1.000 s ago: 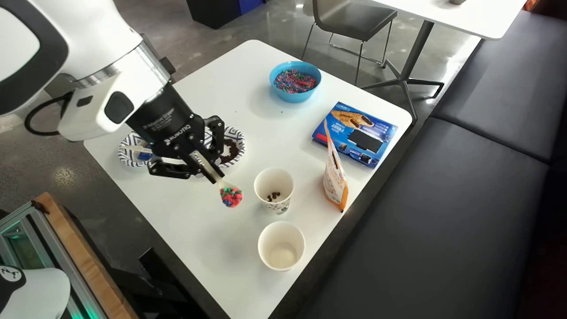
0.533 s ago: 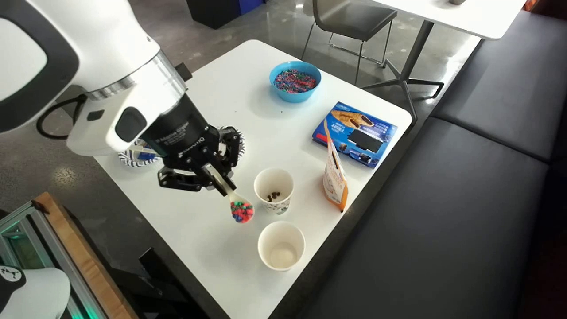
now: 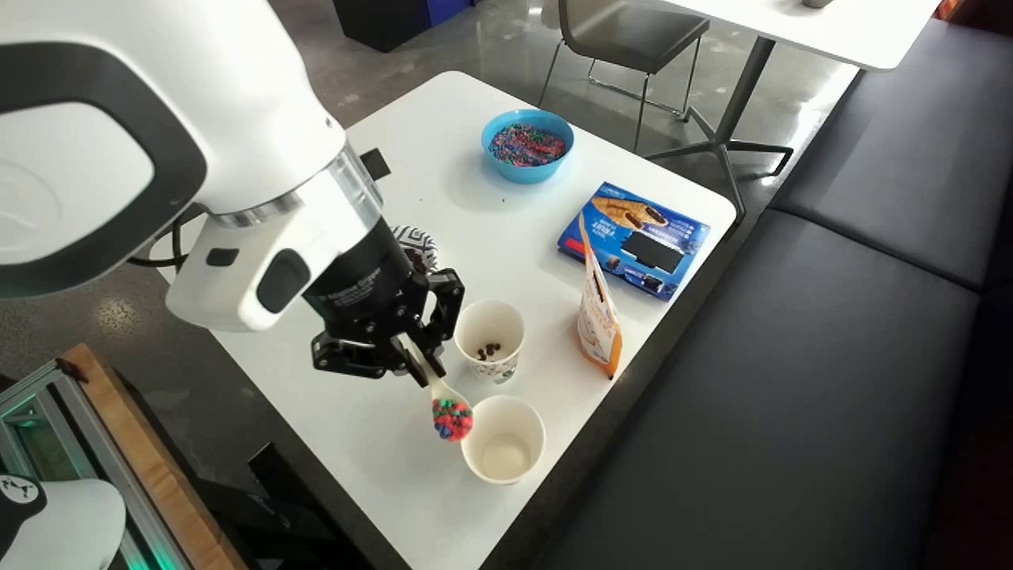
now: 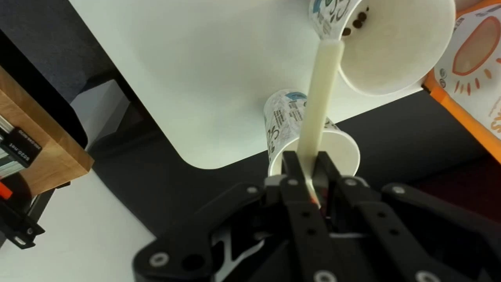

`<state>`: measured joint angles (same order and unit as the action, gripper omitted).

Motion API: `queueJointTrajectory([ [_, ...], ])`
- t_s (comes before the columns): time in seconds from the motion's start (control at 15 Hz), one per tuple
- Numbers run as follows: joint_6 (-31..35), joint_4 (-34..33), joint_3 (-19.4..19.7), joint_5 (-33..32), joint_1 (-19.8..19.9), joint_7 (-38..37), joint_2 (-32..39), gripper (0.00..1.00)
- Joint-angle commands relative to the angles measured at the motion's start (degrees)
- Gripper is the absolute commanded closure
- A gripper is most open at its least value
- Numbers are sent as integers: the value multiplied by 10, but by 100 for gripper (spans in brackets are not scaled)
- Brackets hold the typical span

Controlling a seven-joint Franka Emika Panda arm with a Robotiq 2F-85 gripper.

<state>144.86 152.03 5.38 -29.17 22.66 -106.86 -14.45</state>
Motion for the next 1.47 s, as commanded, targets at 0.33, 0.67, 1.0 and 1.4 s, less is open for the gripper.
queueJointTrajectory([
  [0.33,68,-25,50,41,-5,15,69,96],
  [0.67,126,-23,69,104,-14,66,94,96],
  [1.0,163,-23,78,200,-27,139,111,96],
  [1.4,162,-11,91,379,-52,297,93,96],
])
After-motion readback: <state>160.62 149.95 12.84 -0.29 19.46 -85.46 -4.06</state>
